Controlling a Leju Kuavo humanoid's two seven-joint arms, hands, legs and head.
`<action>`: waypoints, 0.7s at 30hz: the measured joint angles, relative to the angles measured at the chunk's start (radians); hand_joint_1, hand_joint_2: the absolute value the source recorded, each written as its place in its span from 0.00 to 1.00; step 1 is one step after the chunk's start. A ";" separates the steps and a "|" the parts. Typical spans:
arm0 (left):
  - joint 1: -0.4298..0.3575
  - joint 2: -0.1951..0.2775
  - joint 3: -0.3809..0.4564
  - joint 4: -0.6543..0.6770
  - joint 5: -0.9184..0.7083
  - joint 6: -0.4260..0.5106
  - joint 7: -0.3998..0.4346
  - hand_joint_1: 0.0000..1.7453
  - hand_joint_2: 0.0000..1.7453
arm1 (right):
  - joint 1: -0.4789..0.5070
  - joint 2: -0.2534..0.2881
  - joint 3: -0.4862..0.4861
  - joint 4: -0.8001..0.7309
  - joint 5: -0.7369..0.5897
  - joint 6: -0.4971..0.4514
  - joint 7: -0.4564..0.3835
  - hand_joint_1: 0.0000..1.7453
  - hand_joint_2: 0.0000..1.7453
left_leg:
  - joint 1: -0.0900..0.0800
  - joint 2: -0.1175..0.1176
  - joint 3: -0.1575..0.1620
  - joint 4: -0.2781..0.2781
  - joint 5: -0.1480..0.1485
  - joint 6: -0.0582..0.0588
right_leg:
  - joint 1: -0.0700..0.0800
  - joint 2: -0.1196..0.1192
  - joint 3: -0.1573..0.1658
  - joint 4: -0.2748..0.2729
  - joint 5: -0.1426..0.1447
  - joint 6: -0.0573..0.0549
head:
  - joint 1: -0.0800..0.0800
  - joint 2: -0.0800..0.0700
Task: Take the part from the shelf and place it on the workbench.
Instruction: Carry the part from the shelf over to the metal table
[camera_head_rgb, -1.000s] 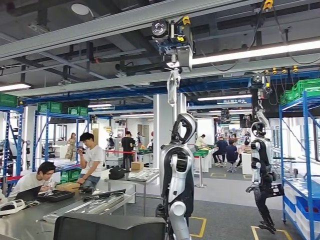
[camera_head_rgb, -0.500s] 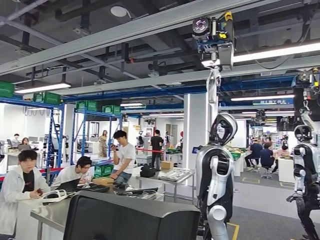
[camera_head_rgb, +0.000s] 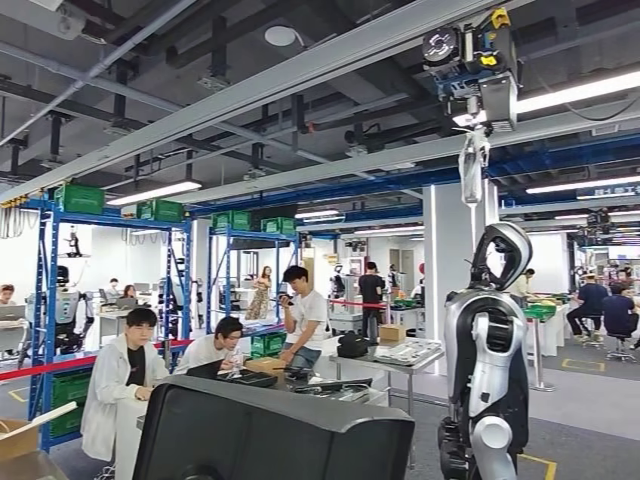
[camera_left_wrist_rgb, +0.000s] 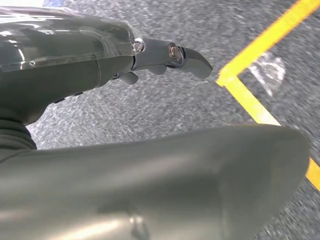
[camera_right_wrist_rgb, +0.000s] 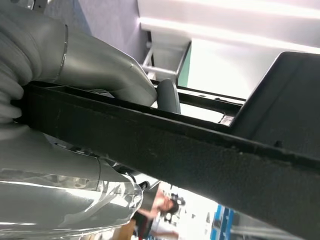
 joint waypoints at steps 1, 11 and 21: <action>0.001 0.000 0.000 0.000 0.000 0.000 0.000 0.00 1.00 | 0.000 0.000 0.001 0.001 -0.001 0.001 0.000 1.00 1.00 | 0.003 0.010 0.032 -0.057 0.030 -0.003 | 0.000 -0.009 0.001 0.001 -0.002 0.003 | 0.000 0.000; 0.000 -0.002 0.014 0.000 0.003 0.002 0.006 0.00 1.00 | -0.006 0.002 0.008 -0.001 -0.015 0.009 0.006 1.00 1.00 | -0.010 0.013 0.114 -0.228 0.086 0.048 | -0.003 0.017 -0.052 0.147 -0.108 0.048 | 0.000 0.000; -0.002 -0.009 0.016 0.000 0.003 0.001 0.009 0.00 1.00 | -0.005 -0.004 0.011 -0.002 -0.018 0.011 0.008 1.00 1.00 | -0.018 -0.090 0.107 -0.227 0.094 0.045 | 0.011 0.101 -0.017 0.026 -0.004 0.010 | 0.000 0.000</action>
